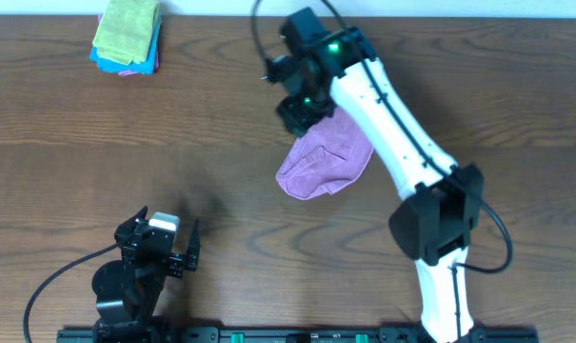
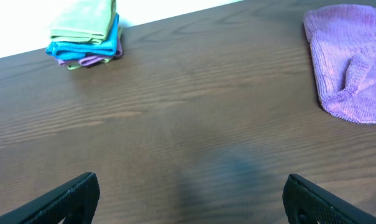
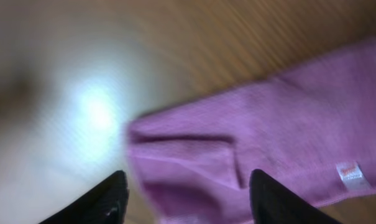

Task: Fold the cloth
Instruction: 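Regrasp the pink cloth corner with the right gripper and lift it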

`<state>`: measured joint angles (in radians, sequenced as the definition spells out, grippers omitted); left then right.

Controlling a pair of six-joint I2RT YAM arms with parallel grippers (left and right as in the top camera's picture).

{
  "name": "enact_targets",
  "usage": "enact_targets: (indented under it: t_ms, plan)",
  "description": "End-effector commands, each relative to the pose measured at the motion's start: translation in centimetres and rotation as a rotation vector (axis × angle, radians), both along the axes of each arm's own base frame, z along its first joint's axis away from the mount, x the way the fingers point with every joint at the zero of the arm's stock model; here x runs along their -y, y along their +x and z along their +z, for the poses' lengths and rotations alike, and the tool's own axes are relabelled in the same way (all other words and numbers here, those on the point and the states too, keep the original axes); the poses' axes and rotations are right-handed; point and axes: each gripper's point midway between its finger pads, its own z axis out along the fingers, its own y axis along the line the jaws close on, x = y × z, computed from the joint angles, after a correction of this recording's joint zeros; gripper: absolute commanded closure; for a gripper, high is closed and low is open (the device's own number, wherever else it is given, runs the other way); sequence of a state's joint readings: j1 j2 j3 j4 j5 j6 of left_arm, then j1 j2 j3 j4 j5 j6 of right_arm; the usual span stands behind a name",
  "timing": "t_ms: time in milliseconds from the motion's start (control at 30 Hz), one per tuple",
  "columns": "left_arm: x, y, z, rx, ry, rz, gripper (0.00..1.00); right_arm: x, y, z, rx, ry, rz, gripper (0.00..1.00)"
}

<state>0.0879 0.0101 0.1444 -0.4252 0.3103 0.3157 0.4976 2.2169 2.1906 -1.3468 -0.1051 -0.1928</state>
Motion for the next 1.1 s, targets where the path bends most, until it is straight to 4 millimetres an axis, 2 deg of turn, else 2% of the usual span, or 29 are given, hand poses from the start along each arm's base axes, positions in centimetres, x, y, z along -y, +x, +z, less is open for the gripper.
enact_targets:
  t_ms: [0,100,167,233,400,500,567,633,800,1067]
  plan:
    - [0.1,-0.1,-1.0,-0.019,0.01,-0.009,0.05,5.1,1.0,-3.7,-0.059,-0.1,-0.205,0.39]
    - [0.1,-0.1,-1.0,-0.019,0.01,-0.009,0.05,7.1,0.5,-5.3,-0.133,-0.085,-0.275,0.39]
    - [0.1,-0.1,-1.0,-0.019,0.01,-0.009,0.05,8.1,-0.8,-6.1,-0.229,-0.05,-0.305,0.43]
    - [0.1,-0.1,-1.0,-0.019,0.01,-0.009,0.05,8.0,-2.9,-6.8,-0.344,0.0,-0.317,0.47]
    - [0.1,-0.1,-1.0,-0.019,0.01,-0.009,0.05,7.4,-5.3,-8.4,-0.412,-0.03,-0.26,0.5]
    - [0.1,-0.1,-1.0,-0.019,0.01,-0.009,0.05,7.1,-6.7,-9.6,-0.446,-0.05,-0.238,0.55]
    - [0.1,-0.1,-1.0,-0.019,0.01,-0.009,0.05,6.9,-7.2,-9.8,-0.456,-0.057,-0.23,0.54]
    - [0.1,-0.1,-1.0,-0.019,0.01,-0.009,0.05,6.4,-6.6,-10.1,-0.427,-0.043,-0.222,0.51]
    - [0.1,-0.1,-1.0,-0.019,0.01,-0.009,0.05,4.0,-3.6,-10.5,-0.285,0.021,-0.185,0.43]
    - [0.1,-0.1,-1.0,-0.019,0.01,-0.009,0.05,1.9,-2.7,-11.1,-0.212,0.047,-0.141,0.49]
